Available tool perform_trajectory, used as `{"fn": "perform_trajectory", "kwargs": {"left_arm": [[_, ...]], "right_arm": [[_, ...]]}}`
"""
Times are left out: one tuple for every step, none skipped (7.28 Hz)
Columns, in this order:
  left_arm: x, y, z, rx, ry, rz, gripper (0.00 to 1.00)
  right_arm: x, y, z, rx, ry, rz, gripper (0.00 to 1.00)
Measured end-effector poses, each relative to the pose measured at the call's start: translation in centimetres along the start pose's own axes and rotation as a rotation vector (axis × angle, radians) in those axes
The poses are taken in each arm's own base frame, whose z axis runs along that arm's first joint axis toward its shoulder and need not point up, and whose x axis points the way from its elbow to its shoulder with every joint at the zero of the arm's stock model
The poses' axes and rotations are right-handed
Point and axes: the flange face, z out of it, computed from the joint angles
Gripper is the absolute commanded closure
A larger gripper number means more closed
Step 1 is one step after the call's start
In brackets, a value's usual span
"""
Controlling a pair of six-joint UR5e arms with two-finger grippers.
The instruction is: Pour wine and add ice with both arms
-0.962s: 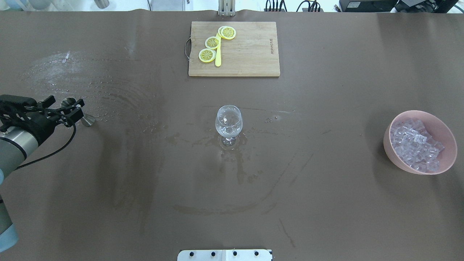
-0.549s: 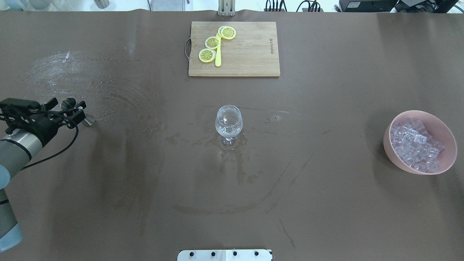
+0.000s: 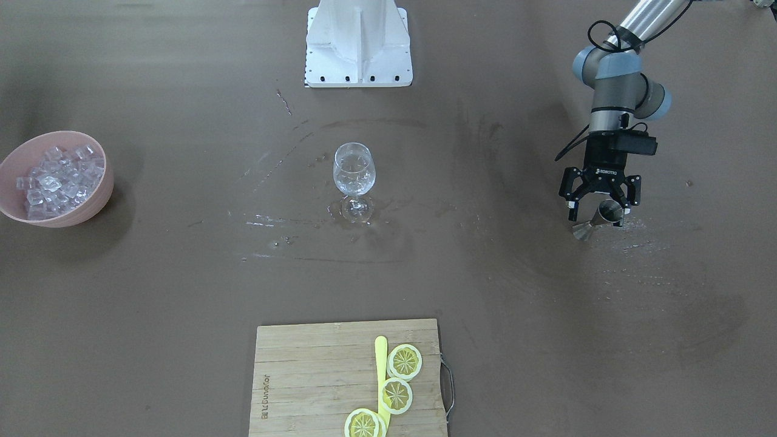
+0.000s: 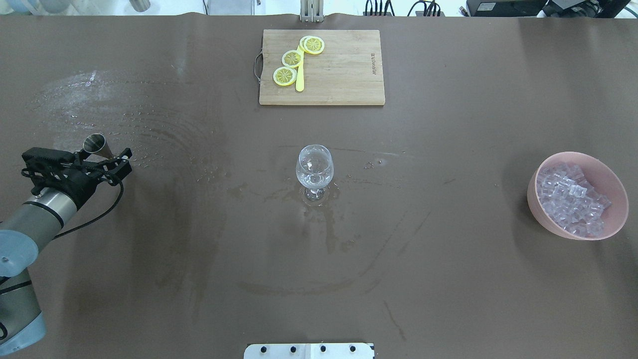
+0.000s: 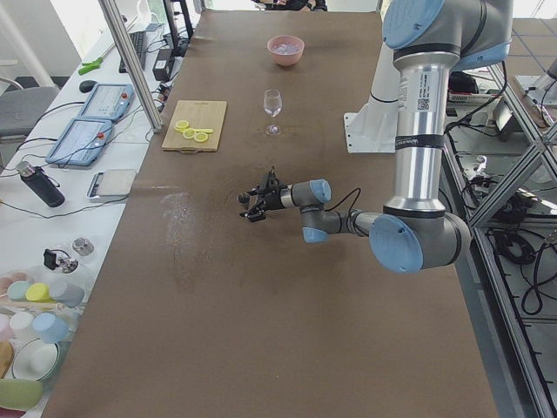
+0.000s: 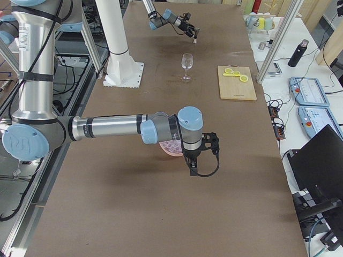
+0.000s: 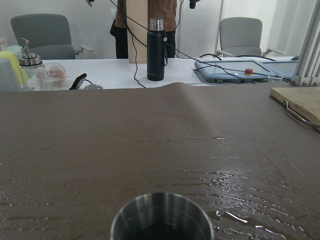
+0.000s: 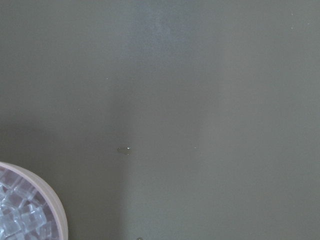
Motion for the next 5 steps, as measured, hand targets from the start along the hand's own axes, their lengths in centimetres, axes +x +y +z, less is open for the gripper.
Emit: {"fn": "perform_trajectory", "kwargs": {"left_arm": [[-0.43, 0.42, 0.09, 0.0, 0.001, 0.0, 0.01], [-0.7, 0.71, 0.2, 0.003, 0.006, -0.003, 0.08], [-0.63, 0.8, 0.35, 0.007, 0.01, -0.004, 0.28], [-0.48, 0.8, 0.47, 0.009, 0.013, -0.004, 0.46], [-0.34, 0.79, 0.55, 0.01, 0.015, -0.004, 0.57]], "right_arm": [[-0.02, 0.0, -0.02, 0.0, 0.0, -0.001, 0.0], [-0.02, -0.01, -0.02, 0.0, 0.0, -0.001, 0.0], [-0.02, -0.01, -0.02, 0.0, 0.0, -0.002, 0.0], [-0.02, -0.01, -0.03, 0.001, 0.0, -0.002, 0.0], [-0.02, -0.01, -0.03, 0.001, 0.0, -0.002, 0.0]]}}
